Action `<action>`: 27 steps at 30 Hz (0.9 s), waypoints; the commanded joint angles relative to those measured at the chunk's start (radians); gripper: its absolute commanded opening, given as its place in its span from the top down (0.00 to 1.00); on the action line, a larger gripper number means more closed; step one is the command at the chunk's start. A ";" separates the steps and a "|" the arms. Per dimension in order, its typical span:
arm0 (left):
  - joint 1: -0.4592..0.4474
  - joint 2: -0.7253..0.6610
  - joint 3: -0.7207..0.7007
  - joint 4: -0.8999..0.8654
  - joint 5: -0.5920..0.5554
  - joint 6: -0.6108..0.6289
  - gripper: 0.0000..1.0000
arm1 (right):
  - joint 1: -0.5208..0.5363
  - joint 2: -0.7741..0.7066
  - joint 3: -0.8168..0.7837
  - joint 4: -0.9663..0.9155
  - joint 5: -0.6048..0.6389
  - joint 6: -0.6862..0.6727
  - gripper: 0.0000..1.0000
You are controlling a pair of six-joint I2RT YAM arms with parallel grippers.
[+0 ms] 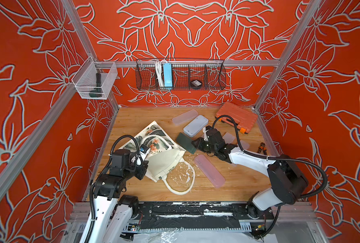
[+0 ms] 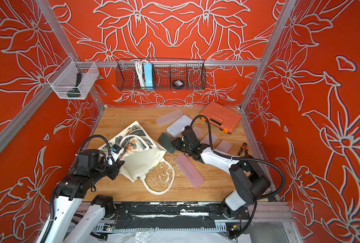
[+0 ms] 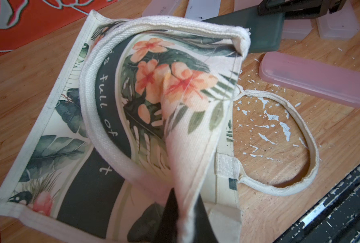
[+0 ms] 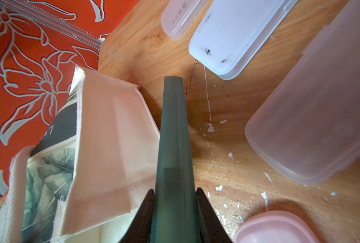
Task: Take out the pencil case from the canvas bag
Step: Place the pencil case at the center of the board.
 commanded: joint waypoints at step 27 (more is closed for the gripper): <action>-0.012 0.004 -0.001 -0.010 -0.019 -0.011 1.00 | -0.004 0.213 -0.010 -0.020 0.009 -0.038 0.77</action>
